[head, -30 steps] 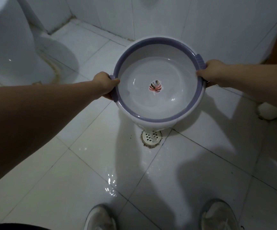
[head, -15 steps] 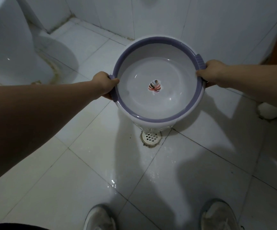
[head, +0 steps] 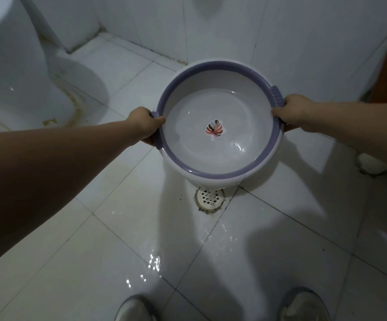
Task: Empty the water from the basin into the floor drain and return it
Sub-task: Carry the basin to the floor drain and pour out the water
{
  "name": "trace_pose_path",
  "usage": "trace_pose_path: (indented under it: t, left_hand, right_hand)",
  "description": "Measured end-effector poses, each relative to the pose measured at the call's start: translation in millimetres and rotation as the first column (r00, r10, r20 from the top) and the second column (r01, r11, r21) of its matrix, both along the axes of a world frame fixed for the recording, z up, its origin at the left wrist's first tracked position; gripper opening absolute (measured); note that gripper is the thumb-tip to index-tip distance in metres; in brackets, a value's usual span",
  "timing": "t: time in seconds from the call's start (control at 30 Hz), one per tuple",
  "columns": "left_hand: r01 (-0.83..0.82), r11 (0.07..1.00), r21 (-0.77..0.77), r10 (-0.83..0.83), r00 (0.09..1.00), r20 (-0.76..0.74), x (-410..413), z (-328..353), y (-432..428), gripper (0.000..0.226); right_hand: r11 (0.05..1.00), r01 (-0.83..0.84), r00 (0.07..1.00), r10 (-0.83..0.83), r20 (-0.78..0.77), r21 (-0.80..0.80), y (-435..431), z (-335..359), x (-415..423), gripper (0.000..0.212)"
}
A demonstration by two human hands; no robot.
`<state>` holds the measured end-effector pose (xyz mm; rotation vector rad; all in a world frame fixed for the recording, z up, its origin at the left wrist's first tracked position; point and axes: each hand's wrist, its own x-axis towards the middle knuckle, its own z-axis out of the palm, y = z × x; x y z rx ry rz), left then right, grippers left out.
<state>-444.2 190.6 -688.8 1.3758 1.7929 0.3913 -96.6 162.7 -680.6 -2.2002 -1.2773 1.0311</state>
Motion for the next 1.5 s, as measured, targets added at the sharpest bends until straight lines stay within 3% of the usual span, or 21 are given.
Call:
trace_pose_path:
  t: [0.93, 1.5]
  left_hand:
    - [-0.009, 1.000, 0.020, 0.009, 1.000, -0.012, -5.4, -4.7, 4.8, 0.022]
    - [-0.001, 0.999, 0.033, 0.001, 1.000, -0.019, -7.0, -8.4, 6.7, 0.019]
  right_hand:
    - [1.000, -0.011, 1.000, 0.011, -0.005, 0.007, 1.7, -2.8, -2.4, 0.030]
    - [0.999, -0.021, 1.000, 0.022, -0.021, 0.037, 4.5, -9.4, -0.6, 0.015]
